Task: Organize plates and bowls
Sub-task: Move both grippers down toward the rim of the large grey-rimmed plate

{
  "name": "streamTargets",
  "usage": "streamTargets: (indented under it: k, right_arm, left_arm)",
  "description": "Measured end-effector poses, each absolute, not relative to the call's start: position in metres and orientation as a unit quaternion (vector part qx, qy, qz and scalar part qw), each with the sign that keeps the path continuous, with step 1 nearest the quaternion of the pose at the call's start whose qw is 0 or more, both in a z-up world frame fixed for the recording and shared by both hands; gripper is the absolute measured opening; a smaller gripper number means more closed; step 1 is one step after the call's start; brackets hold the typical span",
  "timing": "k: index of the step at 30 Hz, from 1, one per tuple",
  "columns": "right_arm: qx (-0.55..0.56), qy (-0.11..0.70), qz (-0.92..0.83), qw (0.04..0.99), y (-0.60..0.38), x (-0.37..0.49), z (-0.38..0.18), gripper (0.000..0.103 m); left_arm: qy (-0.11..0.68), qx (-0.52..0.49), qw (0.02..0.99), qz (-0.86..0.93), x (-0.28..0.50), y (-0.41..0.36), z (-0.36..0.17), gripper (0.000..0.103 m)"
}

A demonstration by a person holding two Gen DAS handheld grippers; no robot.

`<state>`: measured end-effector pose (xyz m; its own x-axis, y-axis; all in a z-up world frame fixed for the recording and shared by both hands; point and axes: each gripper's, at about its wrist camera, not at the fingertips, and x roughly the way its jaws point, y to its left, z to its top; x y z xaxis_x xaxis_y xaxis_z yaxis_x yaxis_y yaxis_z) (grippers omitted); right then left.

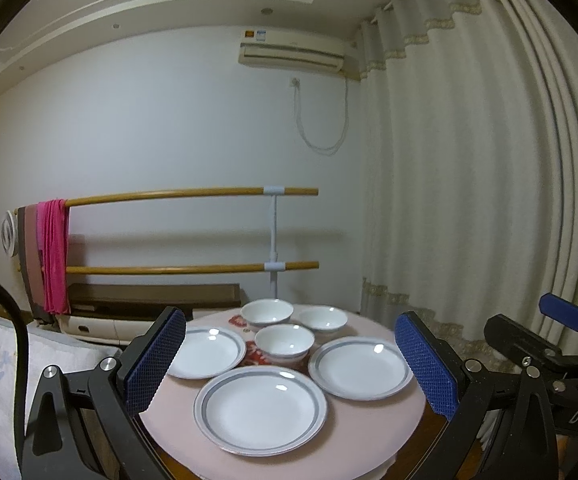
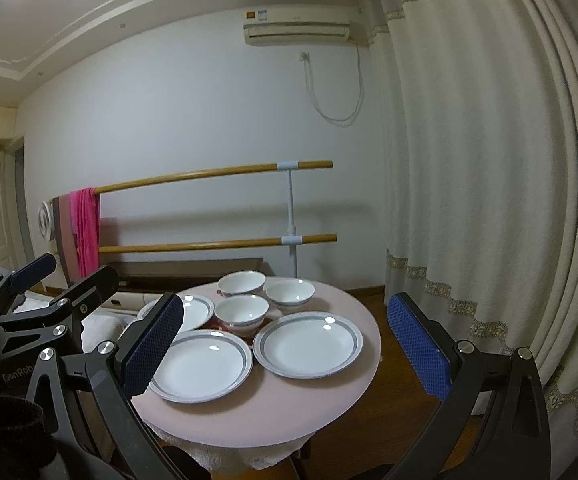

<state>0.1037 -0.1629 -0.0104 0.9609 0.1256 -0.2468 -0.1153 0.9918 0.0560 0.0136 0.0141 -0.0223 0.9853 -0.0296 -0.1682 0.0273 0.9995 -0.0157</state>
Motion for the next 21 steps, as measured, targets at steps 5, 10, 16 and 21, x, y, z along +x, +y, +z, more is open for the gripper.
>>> streamTargets:
  k: [5,10,16,21]
  right_arm:
    - [0.026,0.16,0.065,0.985,-0.164,0.125,-0.03,0.103]
    - [0.03,0.204,0.077,0.976,-0.164,0.152,-0.059,0.103]
    - [0.049,0.255,0.089,0.962,-0.166,0.188,-0.094,0.103]
    - [0.072,0.299,0.108,0.945,-0.166,0.219,-0.12,0.103]
  left_arm:
    - [0.122,-0.013,0.992,-0.005,0.039,0.022,-0.04,0.102]
    - [0.157,-0.022,0.987,0.004,0.066,0.034,-0.057,0.102]
    - [0.211,-0.037,0.977,0.027,0.102,0.056,-0.076,0.102]
    - [0.254,-0.058,0.964,0.05,0.133,0.073,-0.087,0.102]
